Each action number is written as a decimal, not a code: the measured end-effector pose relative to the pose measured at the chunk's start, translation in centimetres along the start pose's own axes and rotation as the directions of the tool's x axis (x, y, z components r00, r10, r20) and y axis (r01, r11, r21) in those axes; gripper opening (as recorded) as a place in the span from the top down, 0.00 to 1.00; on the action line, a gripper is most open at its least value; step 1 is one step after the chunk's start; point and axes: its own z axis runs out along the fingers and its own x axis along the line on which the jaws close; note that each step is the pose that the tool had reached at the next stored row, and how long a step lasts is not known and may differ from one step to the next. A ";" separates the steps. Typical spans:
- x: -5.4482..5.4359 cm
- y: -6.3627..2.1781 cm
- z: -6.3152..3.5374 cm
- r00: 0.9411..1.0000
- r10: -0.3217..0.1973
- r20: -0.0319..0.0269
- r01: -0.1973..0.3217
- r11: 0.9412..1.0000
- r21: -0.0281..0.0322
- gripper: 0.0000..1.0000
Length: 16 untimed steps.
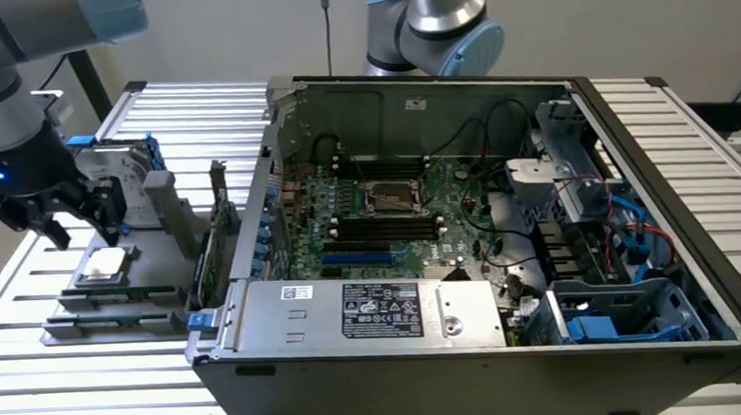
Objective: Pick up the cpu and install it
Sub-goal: 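Pick up the cpu and move it towards the insertion slot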
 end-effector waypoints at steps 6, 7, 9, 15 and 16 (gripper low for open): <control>0.0 -0.05 0.64 1.000 -0.021 0.006 0.021 1.000 0.001 0.35; 0.0 -0.05 0.75 1.000 -0.024 0.008 0.024 1.000 0.001 0.35; 0.0 -0.05 0.95 1.000 -0.029 0.011 0.029 1.000 0.001 0.35; 0.0 -0.18 1.47 0.999 -0.036 0.016 0.036 0.999 0.002 0.35; 0.0 -0.22 1.58 0.999 -0.036 0.016 0.036 0.999 0.002 0.35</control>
